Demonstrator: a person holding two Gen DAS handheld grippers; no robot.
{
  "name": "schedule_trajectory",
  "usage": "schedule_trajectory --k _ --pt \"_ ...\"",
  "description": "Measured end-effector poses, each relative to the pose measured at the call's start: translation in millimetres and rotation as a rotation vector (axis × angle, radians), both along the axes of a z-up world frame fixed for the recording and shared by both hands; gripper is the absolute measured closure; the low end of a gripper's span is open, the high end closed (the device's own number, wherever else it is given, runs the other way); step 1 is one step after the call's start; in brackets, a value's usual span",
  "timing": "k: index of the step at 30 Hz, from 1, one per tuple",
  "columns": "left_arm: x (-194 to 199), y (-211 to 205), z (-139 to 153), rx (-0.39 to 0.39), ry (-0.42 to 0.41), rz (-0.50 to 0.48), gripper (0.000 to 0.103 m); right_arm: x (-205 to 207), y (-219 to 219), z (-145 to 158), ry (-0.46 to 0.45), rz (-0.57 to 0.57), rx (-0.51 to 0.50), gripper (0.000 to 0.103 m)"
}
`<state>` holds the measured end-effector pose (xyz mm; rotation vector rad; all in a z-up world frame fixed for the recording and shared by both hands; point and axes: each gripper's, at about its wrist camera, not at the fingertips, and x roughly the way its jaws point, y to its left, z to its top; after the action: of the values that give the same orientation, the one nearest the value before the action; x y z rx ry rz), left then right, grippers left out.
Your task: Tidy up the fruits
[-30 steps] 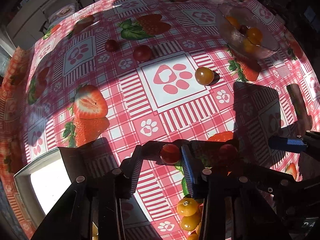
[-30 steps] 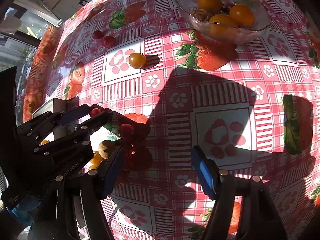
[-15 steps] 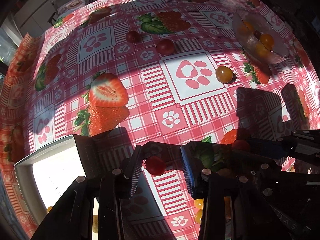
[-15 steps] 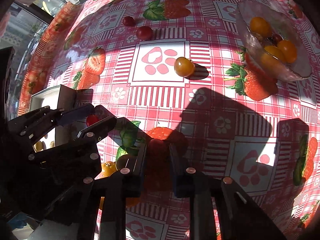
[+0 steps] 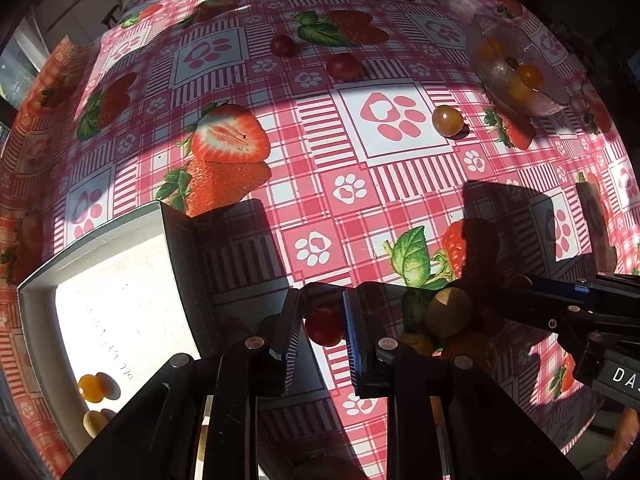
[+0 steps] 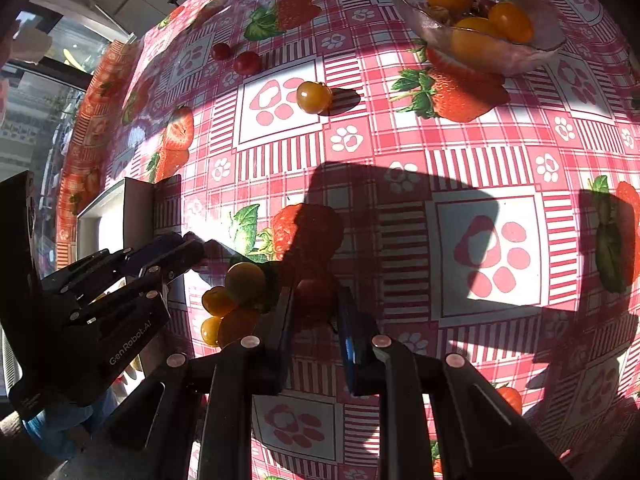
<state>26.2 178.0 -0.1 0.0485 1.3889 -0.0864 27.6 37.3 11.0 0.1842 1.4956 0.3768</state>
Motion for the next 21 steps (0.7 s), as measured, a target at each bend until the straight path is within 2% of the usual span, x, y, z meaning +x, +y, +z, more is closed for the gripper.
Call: schedule_trajectory --k 8,11,21 --pt "-17 3 -1 0.005 -0.003 0.022 0.081 -2 1 3 0.0 -0.007 0.014 0.081" --pt "-23 7 1 -0.047 0.012 0.05 0.082 -2 -1 6 -0.005 -0.011 0.014 0.081" --pt "-51 23 24 -0.115 -0.005 0.085 0.084 -4 2 21 -0.026 -0.001 0.02 0.081"
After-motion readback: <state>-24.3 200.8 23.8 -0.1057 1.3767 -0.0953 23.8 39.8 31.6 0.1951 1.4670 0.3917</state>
